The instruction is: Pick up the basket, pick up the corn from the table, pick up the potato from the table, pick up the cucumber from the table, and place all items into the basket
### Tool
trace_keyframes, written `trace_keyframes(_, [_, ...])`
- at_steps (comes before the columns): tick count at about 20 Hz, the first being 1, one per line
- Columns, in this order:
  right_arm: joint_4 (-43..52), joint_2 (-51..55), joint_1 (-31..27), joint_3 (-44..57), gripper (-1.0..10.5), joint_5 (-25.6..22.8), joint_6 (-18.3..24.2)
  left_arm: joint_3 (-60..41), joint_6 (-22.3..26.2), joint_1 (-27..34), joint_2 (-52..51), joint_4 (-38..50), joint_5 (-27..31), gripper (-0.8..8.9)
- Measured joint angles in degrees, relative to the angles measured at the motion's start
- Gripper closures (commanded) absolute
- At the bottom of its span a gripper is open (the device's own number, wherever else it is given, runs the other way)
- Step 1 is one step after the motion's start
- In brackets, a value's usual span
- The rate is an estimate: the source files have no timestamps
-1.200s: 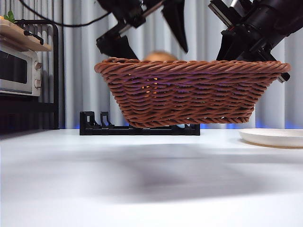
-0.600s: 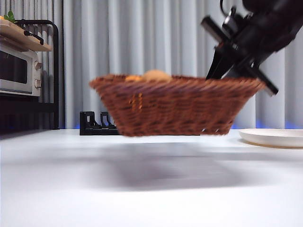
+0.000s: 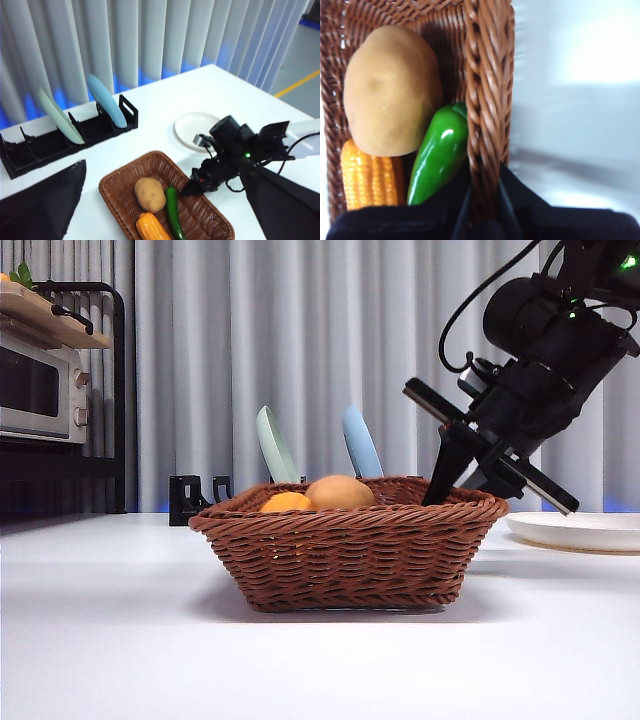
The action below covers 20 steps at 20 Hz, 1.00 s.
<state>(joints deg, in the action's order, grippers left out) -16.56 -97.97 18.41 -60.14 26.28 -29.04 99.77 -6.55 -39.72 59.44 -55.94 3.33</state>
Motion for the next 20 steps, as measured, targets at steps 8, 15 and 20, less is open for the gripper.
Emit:
trace_keyframes(8, [-0.2, -0.4, 0.0, 0.0, 7.9, -0.7, 2.0, 0.0, 1.1, 0.0, -0.3, -0.7, 1.1, 1.91])
trace_keyframes(15, [-1.0, -0.4, -0.1, -0.1, 5.0, -1.2, 5.6, 0.0, 2.0, 0.0, 1.5, -1.5, 1.5, 1.92])
trace_keyframes(20, [-1.0, -0.4, -0.9, -0.4, 5.0, -1.2, 6.9, 0.0, 3.1, 0.0, 1.8, -1.5, 3.3, 1.92])
